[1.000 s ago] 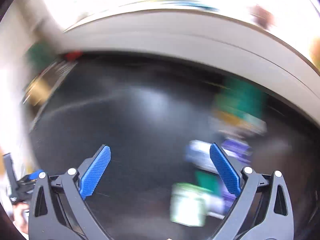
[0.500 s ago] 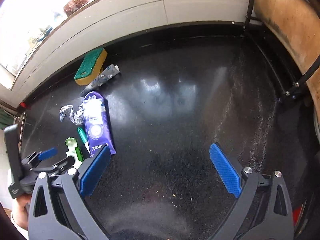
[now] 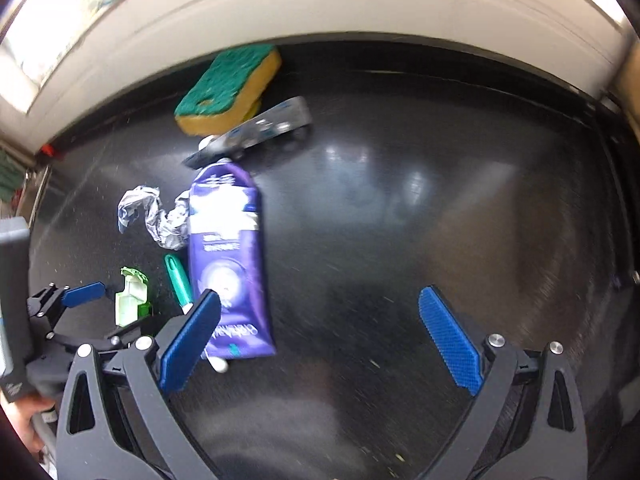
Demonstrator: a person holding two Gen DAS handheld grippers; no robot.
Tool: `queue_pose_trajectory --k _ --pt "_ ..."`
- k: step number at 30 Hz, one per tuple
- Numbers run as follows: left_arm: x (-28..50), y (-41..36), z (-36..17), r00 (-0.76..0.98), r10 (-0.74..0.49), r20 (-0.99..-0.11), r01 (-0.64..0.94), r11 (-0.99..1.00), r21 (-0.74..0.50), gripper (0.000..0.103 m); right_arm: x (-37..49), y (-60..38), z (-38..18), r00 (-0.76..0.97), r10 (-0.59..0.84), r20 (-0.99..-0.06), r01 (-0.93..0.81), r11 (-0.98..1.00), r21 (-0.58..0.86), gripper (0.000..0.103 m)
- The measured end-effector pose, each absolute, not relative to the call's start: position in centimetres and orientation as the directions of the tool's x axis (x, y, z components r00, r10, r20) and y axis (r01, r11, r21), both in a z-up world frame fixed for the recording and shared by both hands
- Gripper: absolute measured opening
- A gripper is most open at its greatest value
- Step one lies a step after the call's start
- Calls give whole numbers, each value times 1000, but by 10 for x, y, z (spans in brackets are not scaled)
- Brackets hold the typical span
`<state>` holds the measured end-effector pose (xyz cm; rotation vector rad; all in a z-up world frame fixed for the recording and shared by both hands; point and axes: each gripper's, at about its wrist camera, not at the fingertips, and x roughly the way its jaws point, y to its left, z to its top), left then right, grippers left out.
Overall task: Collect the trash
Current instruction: 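Grasp the purple tube with right tool while left tool grasps green-white plastic part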
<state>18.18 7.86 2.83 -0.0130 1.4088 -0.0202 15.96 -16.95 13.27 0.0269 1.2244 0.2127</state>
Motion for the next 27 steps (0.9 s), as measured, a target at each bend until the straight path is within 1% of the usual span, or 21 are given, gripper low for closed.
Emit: queue_pose_trajectory --k 5,6,10,16,17,19,20,21,22,23,25,27 --pt "189 76 25 151 4 -989 43 999 10 96 180 -138 115 287 165 -944 -207 973 107 96" --pt "201 65 16 151 8 -989 46 999 15 96 183 -133 112 286 157 -945 -214 972 97 96" --pt "208 60 11 155 31 -987 64 997 42 96 196 -122 109 290 153 -945 -218 972 90 96" --pt "220 52 14 162 31 -986 79 996 44 97 205 -111 96 269 131 -954 -254 965 61 97" --pt "221 51 14 160 26 -987 87 995 41 96 203 -111 97 289 136 -948 -269 962 56 94" --pt "220 50 17 168 13 -986 104 994 31 94 202 -110 100 329 135 -935 -300 954 32 72" --pt "218 49 19 182 16 -983 119 992 38 84 202 -109 103 356 124 -926 -320 948 4 51" --pt "217 48 25 212 13 -977 138 989 43 71 203 -109 104 356 131 -925 -326 945 9 50" --pt "212 50 34 232 14 -973 141 989 48 29 205 -111 104 355 145 -924 -324 946 24 50" --pt "213 51 38 225 6 -974 133 990 37 31 206 -112 104 356 153 -922 -324 946 32 50" --pt "215 53 38 210 -33 -977 120 993 -8 31 207 -117 105 356 159 -921 -304 952 47 50" --pt "215 51 40 214 -29 -976 134 991 0 31 207 -126 109 353 176 -919 -269 960 81 49"
